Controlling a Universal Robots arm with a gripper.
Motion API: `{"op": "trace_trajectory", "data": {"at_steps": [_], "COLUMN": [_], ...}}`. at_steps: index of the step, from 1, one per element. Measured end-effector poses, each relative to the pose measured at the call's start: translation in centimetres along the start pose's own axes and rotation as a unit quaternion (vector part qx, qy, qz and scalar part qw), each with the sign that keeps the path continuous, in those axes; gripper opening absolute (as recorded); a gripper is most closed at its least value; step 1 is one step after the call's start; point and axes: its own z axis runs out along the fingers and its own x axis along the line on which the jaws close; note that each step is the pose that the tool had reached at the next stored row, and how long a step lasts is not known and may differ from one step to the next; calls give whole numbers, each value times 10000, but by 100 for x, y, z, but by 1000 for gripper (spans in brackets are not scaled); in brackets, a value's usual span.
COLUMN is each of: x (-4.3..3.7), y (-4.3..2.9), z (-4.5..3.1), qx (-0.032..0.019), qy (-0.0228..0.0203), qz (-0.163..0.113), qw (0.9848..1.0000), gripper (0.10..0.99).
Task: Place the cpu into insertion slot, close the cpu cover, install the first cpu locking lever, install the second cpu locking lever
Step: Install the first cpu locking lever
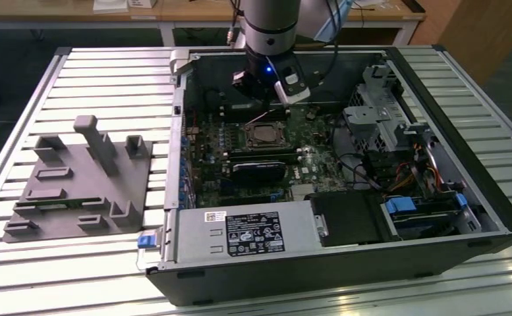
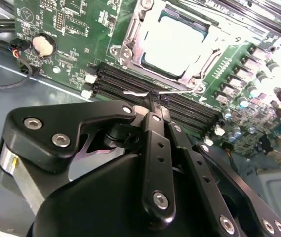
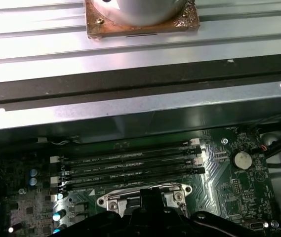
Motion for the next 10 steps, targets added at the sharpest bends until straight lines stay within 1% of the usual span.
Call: {"op": "trace_trajectory", "data": {"at_steps": [5, 10], "x": [13, 38], "y": [-14, -28], "z": [51, 96], "qx": [-18, -38], "qy": [-117, -250], "qz": [-27, -63], "qw": [9999, 9997], "gripper": [106, 106]}}
